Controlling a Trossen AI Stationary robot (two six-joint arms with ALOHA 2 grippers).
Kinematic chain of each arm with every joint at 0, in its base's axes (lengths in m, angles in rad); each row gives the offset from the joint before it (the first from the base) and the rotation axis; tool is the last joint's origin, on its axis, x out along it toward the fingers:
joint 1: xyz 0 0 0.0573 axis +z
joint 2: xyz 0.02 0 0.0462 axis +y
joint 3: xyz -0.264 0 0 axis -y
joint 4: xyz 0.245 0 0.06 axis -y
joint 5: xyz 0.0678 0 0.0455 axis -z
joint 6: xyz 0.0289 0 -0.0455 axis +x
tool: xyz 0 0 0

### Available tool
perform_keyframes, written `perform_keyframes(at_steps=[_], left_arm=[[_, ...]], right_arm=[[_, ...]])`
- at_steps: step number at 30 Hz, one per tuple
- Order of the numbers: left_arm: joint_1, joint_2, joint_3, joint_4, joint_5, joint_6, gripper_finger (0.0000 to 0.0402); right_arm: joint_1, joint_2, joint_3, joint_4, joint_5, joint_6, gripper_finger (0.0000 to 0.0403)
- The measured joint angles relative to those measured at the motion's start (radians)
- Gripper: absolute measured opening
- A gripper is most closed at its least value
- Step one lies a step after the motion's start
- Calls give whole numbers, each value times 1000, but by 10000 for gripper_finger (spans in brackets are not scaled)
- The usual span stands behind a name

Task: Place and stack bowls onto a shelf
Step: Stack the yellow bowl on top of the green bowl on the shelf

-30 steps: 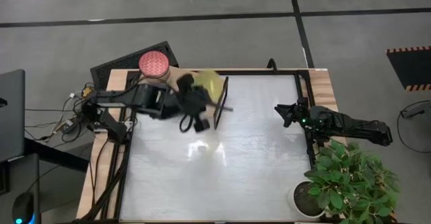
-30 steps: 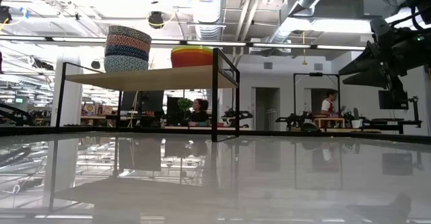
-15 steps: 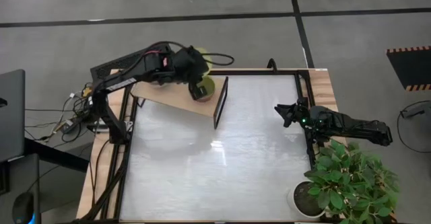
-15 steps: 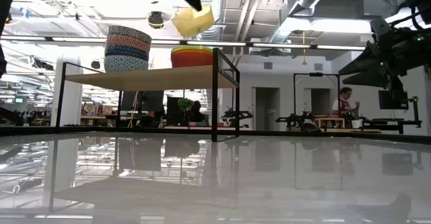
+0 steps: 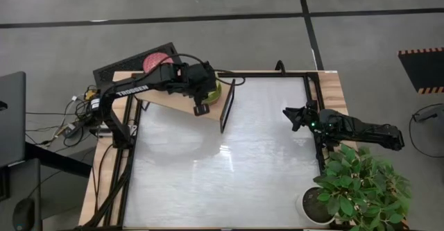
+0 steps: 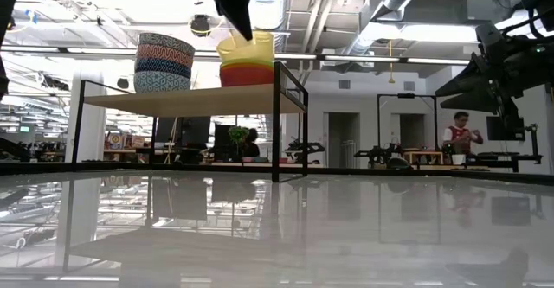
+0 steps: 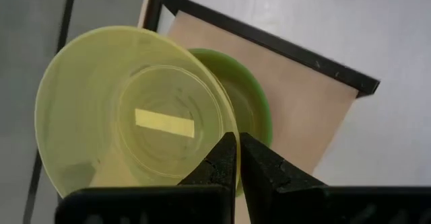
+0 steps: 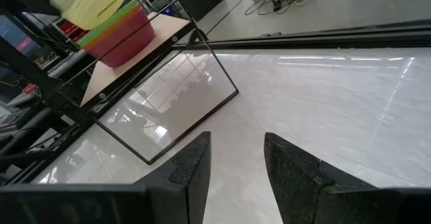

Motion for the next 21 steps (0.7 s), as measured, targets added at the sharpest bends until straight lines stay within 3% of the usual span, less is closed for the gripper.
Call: perform_keyframes(at_steps=[21], left_arm=[[0, 0, -18, -28, 49, 44, 0]], right_arm=[[0, 0, 0, 0, 0, 0, 164]])
